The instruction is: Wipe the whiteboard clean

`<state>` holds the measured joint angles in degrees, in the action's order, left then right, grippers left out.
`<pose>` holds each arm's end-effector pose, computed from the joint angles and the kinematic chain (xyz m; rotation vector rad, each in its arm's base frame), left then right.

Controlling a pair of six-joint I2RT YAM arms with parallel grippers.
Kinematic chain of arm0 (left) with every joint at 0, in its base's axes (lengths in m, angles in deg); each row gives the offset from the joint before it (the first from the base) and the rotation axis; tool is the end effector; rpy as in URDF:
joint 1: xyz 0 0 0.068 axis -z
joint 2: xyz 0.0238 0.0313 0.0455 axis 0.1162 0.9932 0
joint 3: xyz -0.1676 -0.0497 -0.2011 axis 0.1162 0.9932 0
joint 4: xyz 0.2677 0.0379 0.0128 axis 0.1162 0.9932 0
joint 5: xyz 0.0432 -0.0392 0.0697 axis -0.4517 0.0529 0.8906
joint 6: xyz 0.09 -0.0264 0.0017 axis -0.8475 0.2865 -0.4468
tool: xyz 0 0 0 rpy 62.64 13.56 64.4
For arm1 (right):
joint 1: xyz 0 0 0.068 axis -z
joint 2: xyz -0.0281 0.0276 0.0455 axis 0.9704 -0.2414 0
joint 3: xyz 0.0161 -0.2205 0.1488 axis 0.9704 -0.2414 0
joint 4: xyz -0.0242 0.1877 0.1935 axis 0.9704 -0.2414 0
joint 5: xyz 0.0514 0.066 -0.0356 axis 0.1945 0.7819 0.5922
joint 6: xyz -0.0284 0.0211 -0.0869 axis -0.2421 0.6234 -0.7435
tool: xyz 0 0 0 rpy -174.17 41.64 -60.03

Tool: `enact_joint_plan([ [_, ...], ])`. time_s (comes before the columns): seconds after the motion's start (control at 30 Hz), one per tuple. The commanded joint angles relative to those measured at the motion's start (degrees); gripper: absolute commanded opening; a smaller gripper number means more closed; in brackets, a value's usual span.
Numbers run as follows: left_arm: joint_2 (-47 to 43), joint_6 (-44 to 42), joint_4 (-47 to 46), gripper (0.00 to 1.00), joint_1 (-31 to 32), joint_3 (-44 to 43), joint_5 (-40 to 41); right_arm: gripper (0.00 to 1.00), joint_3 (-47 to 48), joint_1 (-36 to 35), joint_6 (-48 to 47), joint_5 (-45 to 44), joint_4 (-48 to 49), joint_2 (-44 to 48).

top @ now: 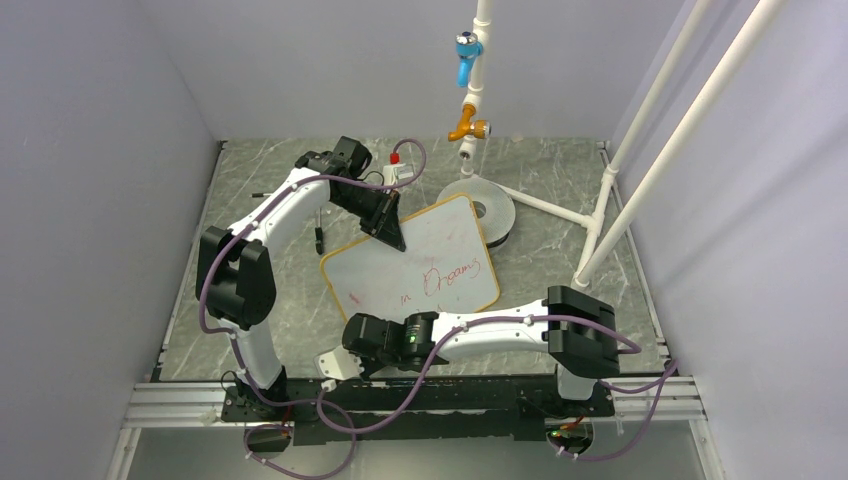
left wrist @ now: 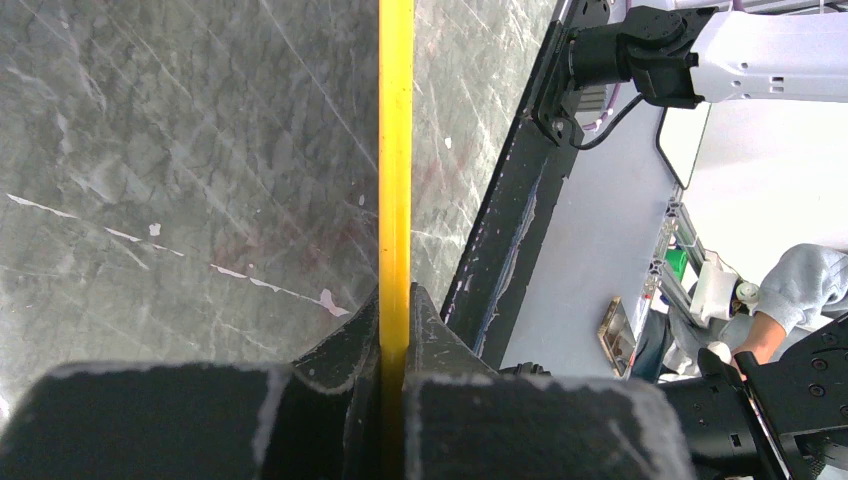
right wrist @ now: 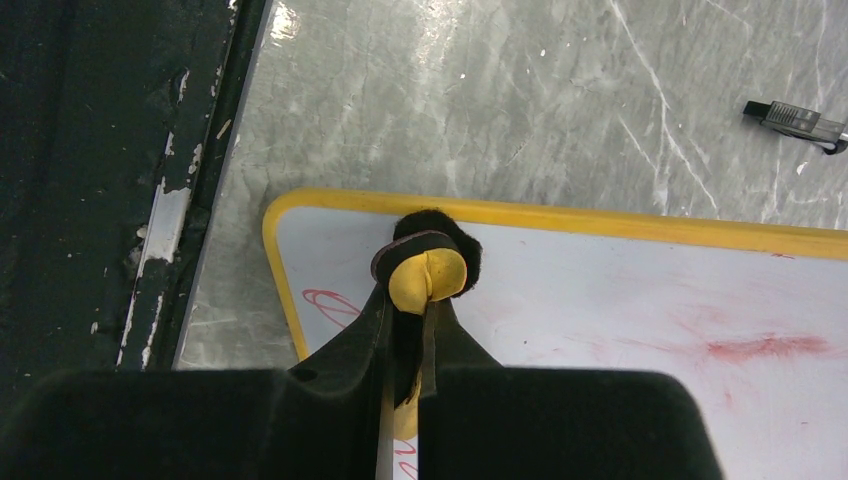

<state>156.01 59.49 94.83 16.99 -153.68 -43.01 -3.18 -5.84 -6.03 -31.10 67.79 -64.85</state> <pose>0.3288 -0.2187 0.2481 0.9708 2.4208 -1.3614 0.0694 0.3979 0.1484 -2.1589 1.2629 0.1173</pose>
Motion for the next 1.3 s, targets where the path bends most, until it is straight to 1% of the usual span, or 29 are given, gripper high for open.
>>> enact_joint_plan([
  [0.0, -1.2, 0.1, 1.8, 0.0, 0.8, -2.2, -5.2, 0.0, -1.8, 0.2, 0.6, 0.9, -4.1, -0.4],
  [0.17, -1.3, 0.0, 1.9, 0.0, 0.7, -2.3, -5.2, 0.0, -2.6, 0.2, 0.2, 1.9, -4.6, 0.9],
  [0.23, -1.4, -0.1, 1.9, 0.0, 0.8, -2.2, -5.2, 0.0, -2.6, 0.3, 0.0, 1.0, -3.8, 1.3],
  [0.3, -1.5, 0.0, 1.8, 0.0, 0.8, -2.2, -5.1, 0.0, -1.9, 1.8, -0.4, -0.8, -2.8, 2.0],
  [0.43, -1.3, 0.1, 1.7, 0.0, 0.8, -2.2, -5.2, 0.0, 2.4, 6.7, 0.5, -1.0, -1.3, 3.2],
  [0.53, -1.3, 0.0, 1.8, 0.0, 0.8, -2.1, -5.2, 0.0, 4.5, 9.1, 0.6, -2.9, 1.4, 3.6],
  [0.7, -1.5, -0.1, 1.9, 0.0, 0.7, -2.1, -5.2, 0.0, 7.7, 12.9, 0.5, -3.5, 2.2, 3.9],
  [0.87, -1.3, -0.1, 2.0, 0.0, 0.8, -2.2, -5.2, 0.0, 7.4, 13.6, 0.5, -1.9, 1.1, 5.1],
  [0.97, -1.5, -0.1, 2.0, 0.0, 0.8, -2.1, -5.2, 0.0, 6.9, 14.3, -1.2, -4.3, 2.8, 5.7],
  [1.1, -1.4, -0.1, 1.9, 0.0, 0.8, -2.2, -5.3, 0.0, 12.9, 18.8, -0.3, -0.4, -0.7, 6.0],
  [1.27, -1.6, -0.3, 1.9, 0.0, 0.8, -2.2, -5.4, 0.0, 13.0, 17.3, 1.2, 5.7, -1.9, 3.8],
])
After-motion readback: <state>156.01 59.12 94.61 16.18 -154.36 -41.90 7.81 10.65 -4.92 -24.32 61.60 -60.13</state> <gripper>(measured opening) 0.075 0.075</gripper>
